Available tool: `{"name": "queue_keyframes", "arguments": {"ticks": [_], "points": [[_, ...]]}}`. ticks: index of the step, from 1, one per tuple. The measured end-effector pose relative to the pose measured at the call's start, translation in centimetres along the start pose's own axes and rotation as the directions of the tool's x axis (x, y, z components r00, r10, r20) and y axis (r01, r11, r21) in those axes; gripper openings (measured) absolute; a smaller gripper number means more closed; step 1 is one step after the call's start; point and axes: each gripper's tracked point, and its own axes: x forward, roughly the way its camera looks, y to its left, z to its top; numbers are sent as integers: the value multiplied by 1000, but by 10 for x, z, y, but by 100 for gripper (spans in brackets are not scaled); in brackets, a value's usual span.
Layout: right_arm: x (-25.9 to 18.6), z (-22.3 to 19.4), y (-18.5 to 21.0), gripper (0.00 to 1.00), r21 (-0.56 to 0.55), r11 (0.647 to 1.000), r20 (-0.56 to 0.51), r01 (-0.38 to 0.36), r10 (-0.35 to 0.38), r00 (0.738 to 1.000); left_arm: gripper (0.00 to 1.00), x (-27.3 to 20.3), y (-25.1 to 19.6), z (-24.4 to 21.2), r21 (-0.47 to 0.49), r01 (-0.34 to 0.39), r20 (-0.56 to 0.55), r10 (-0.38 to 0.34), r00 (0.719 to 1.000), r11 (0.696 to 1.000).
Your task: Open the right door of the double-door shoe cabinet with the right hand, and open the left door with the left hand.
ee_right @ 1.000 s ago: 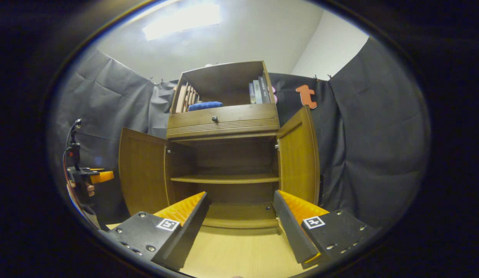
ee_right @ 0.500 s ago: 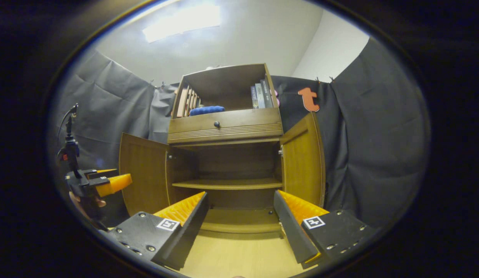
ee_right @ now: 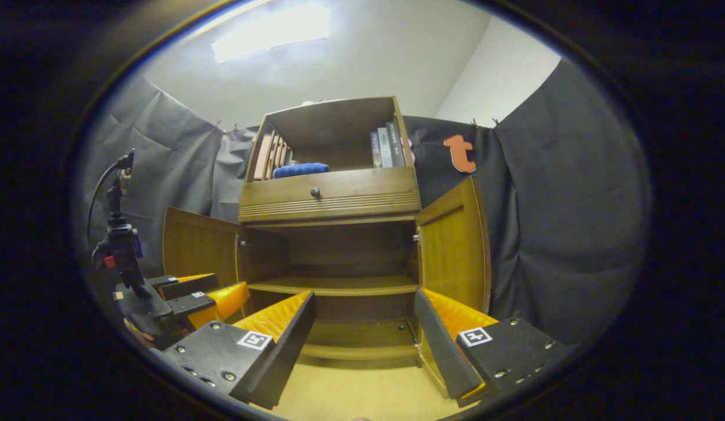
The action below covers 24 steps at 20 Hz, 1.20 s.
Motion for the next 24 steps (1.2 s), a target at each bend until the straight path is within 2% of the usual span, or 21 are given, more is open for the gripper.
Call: {"name": "queue_keyframes", "arguments": {"ticks": [4,5,8,11,12,14,17,20,24], "points": [[13,-10,-1,100,-22,996,13,81,-81,997,99,15,-15,-26,32,34,-45,-33,998,999],[15,-17,3,100,-27,995,15,92,-92,996,99,19,-14,-32,38,22,-55,-20,998,999],[22,-44,15,98,13,996,-26,84,-84,996,98,26,-2,-46,58,-9,-107,15,994,998],[23,-63,14,100,45,996,-88,83,-79,993,99,30,9,-39,43,-43,-86,47,995,998],[21,-64,11,100,45,995,-97,89,-84,992,97,31,12,-39,41,-49,-89,52,995,998],[16,-62,7,100,38,994,-95,99,-95,991,99,31,14,-40,40,-43,-100,46,994,998],[11,-60,8,100,27,995,-99,99,-96,990,99,28,24,-26,83,-75,-45,79,996,994],[8,-58,12,100,-3,996,-97,88,-88,991,99,23,15,-27,72,-42,-48,45,998,997],[8,-61,20,100,-17,997,-103,69,-71,992,97,20,16,-23,68,-40,-42,43,998,997]]}}
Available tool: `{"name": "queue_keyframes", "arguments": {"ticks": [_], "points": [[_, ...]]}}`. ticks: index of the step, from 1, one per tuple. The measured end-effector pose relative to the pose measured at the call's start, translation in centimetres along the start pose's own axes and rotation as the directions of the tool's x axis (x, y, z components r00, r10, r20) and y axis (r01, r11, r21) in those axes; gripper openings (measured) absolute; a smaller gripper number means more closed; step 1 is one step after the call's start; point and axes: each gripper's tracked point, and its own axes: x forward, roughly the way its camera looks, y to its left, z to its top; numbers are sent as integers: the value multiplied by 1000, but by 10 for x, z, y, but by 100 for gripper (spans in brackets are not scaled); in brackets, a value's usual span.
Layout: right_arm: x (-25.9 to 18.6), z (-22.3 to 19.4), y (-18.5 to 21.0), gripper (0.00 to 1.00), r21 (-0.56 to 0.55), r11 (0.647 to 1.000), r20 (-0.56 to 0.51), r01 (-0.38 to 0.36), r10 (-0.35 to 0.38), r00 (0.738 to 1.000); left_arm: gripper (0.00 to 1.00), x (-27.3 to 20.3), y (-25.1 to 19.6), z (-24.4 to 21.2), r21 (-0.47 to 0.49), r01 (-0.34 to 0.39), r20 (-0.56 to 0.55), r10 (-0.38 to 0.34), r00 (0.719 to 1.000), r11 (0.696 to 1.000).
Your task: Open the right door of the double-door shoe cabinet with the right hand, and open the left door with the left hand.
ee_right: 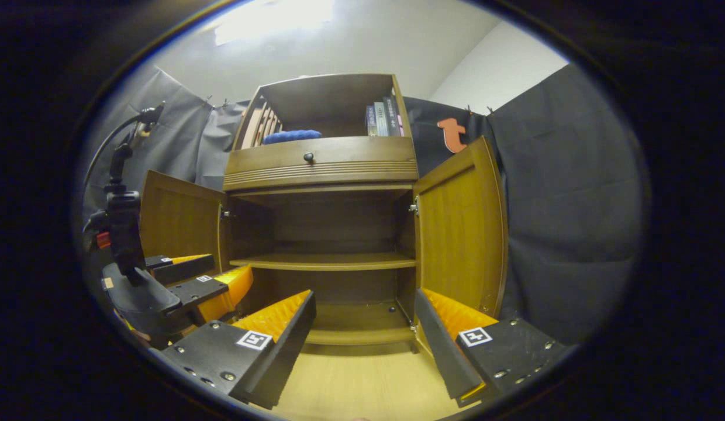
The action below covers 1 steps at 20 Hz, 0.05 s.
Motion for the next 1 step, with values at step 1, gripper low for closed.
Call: {"name": "queue_keyframes", "arguments": {"ticks": [1], "points": [[-1,-1,1,100,-1,1000,-1,-3,3,1000,99,-1,1,0,-3,-3,0,3,1000,1000]]}}
